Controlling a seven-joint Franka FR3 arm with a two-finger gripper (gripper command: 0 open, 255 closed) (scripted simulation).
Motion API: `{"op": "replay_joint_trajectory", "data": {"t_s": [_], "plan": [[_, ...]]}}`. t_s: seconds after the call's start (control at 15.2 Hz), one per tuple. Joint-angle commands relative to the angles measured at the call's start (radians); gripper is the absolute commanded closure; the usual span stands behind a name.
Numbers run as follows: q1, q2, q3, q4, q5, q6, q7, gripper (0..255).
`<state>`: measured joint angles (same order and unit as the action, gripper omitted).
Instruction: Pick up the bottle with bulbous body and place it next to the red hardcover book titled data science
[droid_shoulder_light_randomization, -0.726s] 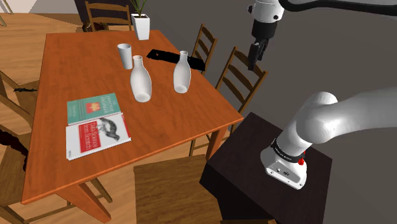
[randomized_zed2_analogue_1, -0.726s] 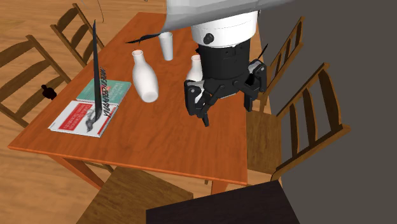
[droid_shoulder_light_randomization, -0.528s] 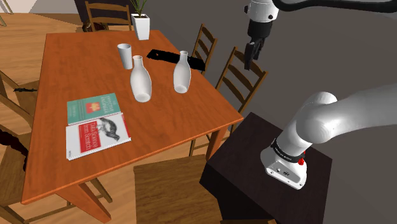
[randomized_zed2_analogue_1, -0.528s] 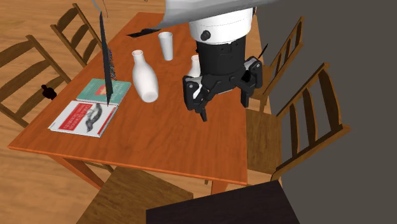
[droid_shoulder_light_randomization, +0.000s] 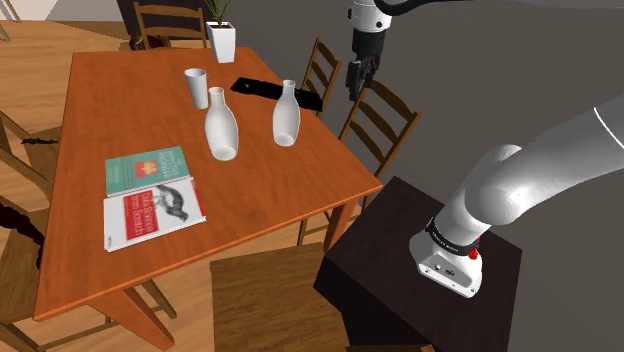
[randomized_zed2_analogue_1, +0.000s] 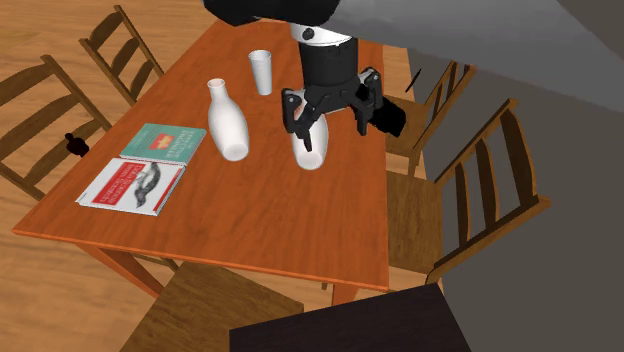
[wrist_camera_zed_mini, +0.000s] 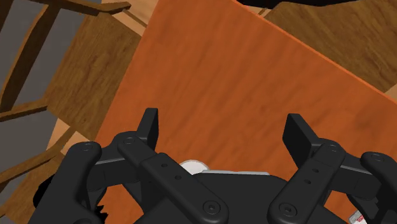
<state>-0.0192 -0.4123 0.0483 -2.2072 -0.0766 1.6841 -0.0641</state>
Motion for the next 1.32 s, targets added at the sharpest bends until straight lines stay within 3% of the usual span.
{"op": "replay_joint_trajectory", "data": {"t_s": [0.0, 0.73, 1.25], "plan": [[-0.004, 0.081, -0.004, 0.051, 0.000, 0.032, -0.002, 0], [-0.014, 0.516, -0.015, 0.449, 0.011, 0.079, -0.013, 0], [-0.019, 0.873, -0.018, 0.896, 0.024, -0.003, -0.025, 0]]}}
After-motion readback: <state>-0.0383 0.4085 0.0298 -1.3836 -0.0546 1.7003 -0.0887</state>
